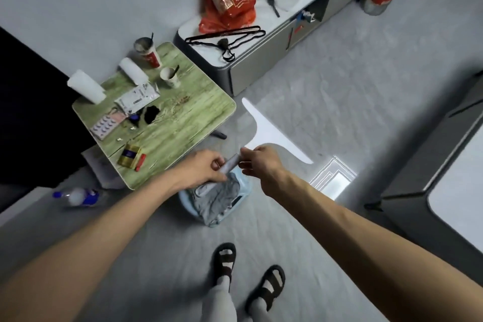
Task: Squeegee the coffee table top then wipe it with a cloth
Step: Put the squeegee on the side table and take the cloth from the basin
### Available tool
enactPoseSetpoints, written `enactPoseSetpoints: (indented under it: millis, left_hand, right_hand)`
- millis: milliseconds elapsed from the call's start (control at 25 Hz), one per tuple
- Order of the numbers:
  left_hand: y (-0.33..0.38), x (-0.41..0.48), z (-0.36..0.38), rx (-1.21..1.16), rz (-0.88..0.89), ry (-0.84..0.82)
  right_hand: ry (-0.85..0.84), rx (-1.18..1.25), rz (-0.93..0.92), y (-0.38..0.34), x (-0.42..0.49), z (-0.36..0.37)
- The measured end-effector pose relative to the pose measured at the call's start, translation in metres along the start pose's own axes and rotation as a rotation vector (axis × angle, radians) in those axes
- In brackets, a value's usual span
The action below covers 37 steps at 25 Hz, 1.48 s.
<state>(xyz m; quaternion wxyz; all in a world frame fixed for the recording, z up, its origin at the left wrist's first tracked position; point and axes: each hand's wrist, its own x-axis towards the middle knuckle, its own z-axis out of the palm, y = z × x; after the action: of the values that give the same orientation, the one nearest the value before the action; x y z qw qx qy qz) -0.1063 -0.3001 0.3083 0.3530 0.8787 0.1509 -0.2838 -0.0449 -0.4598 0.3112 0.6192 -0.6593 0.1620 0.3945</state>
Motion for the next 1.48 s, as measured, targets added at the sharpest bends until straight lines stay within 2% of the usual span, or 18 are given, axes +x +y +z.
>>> enactPoseSetpoints:
  millis: [280, 520, 720, 880, 1120, 1400, 1480]
  left_hand:
    - [-0.145, 0.024, -0.047, 0.019, -0.042, -0.004]
    - [-0.317, 0.146, -0.073, 0.042, -0.1, 0.022]
    - [-0.403, 0.226, -0.076, 0.129, -0.132, 0.114]
    - [-0.428, 0.251, -0.063, 0.189, -0.138, 0.186]
    - [-0.434, 0.257, -0.058, 0.169, -0.114, 0.202]
    - [-0.416, 0.244, -0.051, 0.2, -0.156, 0.146]
    - [-0.409, 0.243, -0.049, 0.272, -0.132, 0.212]
  right_hand:
    - [-0.038, -0.102, 0.068, 0.029, 0.075, 0.132]
    - [0.021, -0.206, 0.091, 0.085, 0.245, 0.268]
    - [0.027, -0.213, 0.062, 0.116, 0.348, 0.324]
    - [0.058, -0.187, 0.075, 0.134, 0.378, 0.34]
    - [-0.055, -0.134, 0.105, 0.144, 0.365, 0.317]
    - [-0.049, -0.952, 0.054, 0.234, 0.326, 0.207]
    - [-0.052, -1.088, 0.029, 0.263, 0.333, 0.198]
